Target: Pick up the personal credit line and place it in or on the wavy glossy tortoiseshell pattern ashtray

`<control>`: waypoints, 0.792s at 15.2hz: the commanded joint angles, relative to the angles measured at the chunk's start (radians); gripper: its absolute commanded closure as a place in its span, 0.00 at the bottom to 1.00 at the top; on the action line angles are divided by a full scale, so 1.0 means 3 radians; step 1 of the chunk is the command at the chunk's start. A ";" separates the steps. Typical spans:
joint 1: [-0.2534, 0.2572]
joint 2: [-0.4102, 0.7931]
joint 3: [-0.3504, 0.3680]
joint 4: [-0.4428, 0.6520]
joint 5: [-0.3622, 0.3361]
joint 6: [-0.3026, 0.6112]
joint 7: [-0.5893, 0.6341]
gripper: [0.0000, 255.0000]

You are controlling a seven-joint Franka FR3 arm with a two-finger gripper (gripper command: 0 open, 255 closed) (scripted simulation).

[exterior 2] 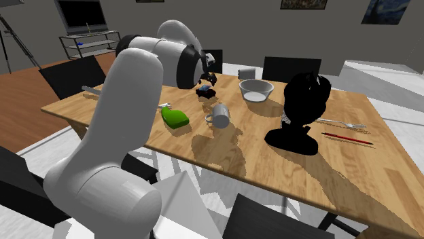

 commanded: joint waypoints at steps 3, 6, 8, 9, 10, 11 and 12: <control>-0.0048 -0.0245 0.0047 -0.0221 0.0036 -0.0027 0.0002 0.00; -0.0092 -0.0456 0.0093 -0.0394 0.0080 -0.0064 -0.0008 0.00; -0.0092 -0.0456 0.0093 -0.0395 0.0080 -0.0063 -0.0008 0.00; -0.0092 -0.0456 0.0093 -0.0395 0.0080 -0.0064 -0.0008 0.00; -0.0092 -0.0456 0.0093 -0.0395 0.0080 -0.0064 -0.0008 0.00; -0.0092 -0.0456 0.0093 -0.0394 0.0080 -0.0064 -0.0008 0.00; -0.0092 -0.0456 0.0093 -0.0394 0.0080 -0.0064 -0.0008 0.00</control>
